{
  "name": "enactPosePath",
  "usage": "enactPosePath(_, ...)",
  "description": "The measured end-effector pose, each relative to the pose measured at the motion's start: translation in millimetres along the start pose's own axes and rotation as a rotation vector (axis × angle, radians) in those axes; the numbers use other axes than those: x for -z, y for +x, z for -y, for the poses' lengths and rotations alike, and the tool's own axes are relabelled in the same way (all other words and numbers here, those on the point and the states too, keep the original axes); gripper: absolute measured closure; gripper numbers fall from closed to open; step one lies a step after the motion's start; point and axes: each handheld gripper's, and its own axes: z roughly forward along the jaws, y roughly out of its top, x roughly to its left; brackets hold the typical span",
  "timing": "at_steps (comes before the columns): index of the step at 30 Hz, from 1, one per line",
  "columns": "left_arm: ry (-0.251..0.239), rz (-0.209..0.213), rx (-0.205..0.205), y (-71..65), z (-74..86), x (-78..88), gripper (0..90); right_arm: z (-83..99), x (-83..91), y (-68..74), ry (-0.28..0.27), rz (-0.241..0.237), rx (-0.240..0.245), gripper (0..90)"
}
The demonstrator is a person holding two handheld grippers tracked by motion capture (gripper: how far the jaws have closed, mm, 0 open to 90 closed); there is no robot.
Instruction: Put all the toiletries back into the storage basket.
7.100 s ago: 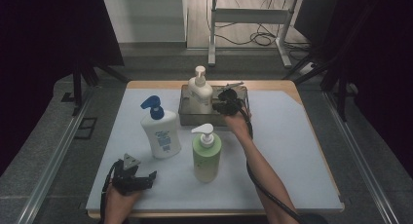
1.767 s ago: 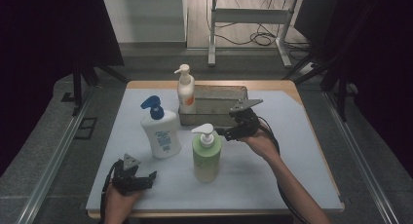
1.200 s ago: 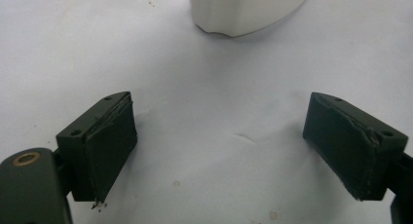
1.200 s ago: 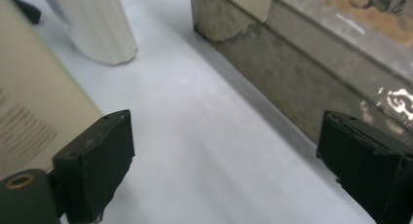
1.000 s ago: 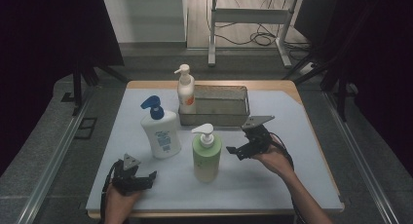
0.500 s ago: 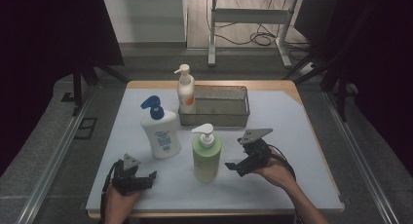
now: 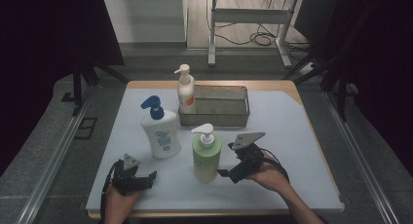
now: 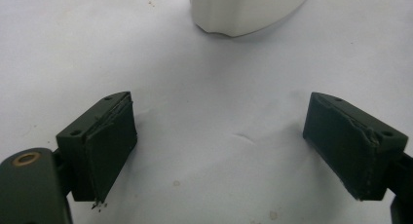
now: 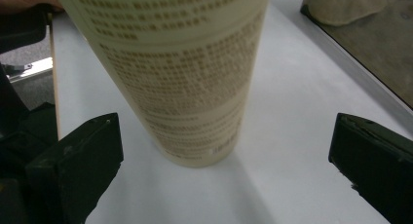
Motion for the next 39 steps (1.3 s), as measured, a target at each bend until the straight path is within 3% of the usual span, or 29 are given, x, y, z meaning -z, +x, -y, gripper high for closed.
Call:
enactPosePath(24, 0.000, 0.000, 0.000, 0.1, 0.0, 0.0, 12.0, -28.5, -12.0, 11.2, -0.042, -0.028, 0.031, 0.0)
enactPosePath(39, -0.002, 0.001, 0.004, -0.1, -0.1, -0.2, 12.0, -42.2, -20.7, 15.4, -0.098, -0.046, 0.041, 3.9)
